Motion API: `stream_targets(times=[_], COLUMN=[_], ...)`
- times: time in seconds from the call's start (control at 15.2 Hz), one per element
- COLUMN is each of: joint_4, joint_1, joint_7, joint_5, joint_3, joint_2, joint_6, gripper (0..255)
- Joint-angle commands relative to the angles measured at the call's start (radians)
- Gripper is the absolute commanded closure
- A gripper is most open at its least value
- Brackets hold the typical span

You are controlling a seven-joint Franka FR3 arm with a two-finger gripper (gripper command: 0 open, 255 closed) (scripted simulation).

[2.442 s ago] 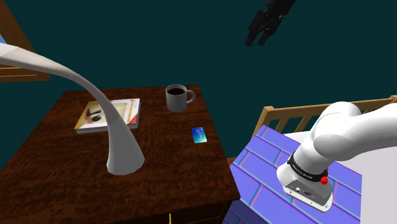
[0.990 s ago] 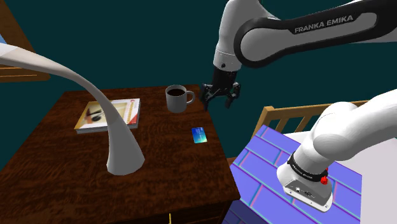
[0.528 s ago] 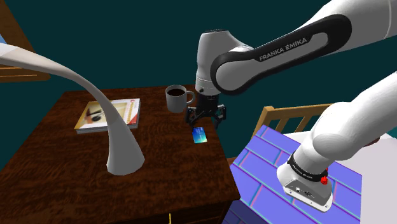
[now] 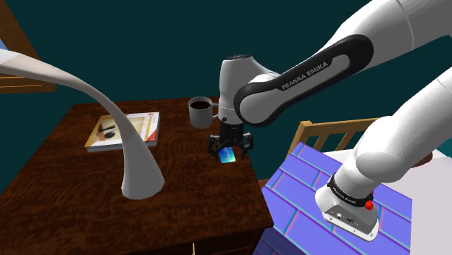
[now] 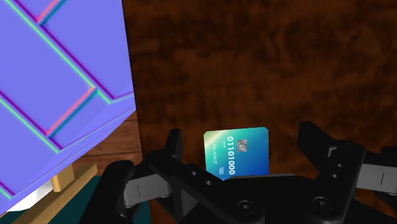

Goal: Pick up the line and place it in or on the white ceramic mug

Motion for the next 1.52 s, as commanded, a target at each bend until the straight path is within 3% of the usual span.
stream_targets(times=[0.0,0.46,0.53,1.12,1.45], joint_4=[-0.01,-0.01,-0.01,-0.01,0.02], joint_1=[0.001,0.001,0.001,0.001,0.004], joint_7=[0.003,0.003,0.003,0.003,0.0], joint_5=[-0.001,-0.001,-0.001,-0.001,0.007], joint_3=[0.006,0.006,0.006,0.006,-0.009], joint_2=[0.014,0.014,0.014,0.014,-0.039], joint_6=[0.024,0.024,0.024,0.024,-0.056], gripper=[0,0,255,255,255])
